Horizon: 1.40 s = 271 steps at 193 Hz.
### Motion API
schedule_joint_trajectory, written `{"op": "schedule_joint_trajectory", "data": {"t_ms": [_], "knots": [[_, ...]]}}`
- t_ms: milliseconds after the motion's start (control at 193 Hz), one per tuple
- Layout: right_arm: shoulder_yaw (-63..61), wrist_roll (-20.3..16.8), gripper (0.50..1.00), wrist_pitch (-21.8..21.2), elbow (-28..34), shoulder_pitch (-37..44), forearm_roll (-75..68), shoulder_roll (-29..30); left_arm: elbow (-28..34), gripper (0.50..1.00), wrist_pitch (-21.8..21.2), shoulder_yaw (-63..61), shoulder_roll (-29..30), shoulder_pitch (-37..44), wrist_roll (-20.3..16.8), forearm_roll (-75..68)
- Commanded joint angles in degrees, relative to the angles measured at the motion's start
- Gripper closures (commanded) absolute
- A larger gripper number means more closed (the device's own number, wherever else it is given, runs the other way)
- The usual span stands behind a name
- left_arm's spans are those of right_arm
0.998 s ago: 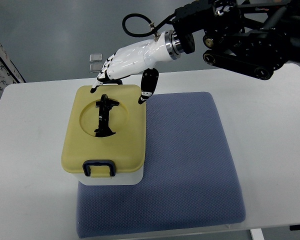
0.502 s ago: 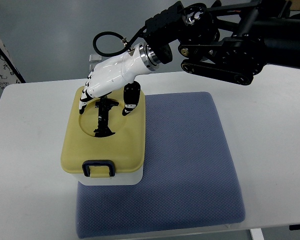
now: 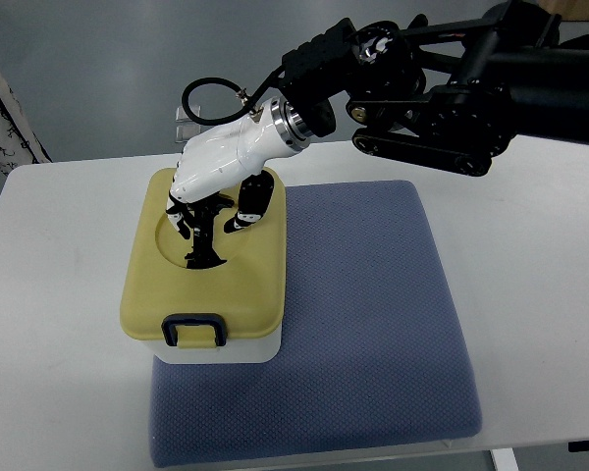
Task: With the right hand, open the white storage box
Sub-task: 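Lower the right hand onto the lid and grasp its black handle, then lift the yellow lid off the box with the right hand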
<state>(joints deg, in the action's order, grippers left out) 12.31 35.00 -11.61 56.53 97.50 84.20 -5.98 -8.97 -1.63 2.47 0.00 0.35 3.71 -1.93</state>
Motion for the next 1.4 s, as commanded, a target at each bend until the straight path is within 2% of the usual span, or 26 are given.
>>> {"op": "schedule_joint_trajectory", "data": {"t_ms": [0,135,243,305,419,1081,1397], "knots": [[0.0,0.0,0.846,0.01,-0.01,0.06,0.0,-0.08,0.0,0.5,-0.04,0.08,0.0,0.0,0.07,0.0],[-0.09,0.0,0.859,0.1,-0.01,-0.29,0.0,0.0,0.0,0.5,-0.04,0.0,0.0,0.0,-0.02,0.0],[-0.09,0.0,0.916,0.01,-0.01,-0.47,0.0,0.18,0.0,0.5,-0.04,0.0,0.0,0.0,-0.02,0.0],[-0.09,0.0,0.928,0.1,-0.01,-0.47,0.0,0.18,0.0,0.5,-0.04,0.0,0.0,0.0,0.07,0.0],[-0.09,0.0,1.0,0.01,-0.01,-0.47,0.0,0.18,0.0,0.5,-0.04,0.0,0.0,0.0,-0.02,0.0],[-0.97,0.0,1.0,-0.17,-0.45,0.94,-0.88,-0.44,0.0,0.5,-0.04,0.0,0.0,0.0,-0.02,0.0],[-5.45,0.0,1.0,-0.25,-2.56,0.33,-1.14,-3.95,0.0,0.5,-0.04,0.0,0.0,0.0,-0.02,0.0]]}}
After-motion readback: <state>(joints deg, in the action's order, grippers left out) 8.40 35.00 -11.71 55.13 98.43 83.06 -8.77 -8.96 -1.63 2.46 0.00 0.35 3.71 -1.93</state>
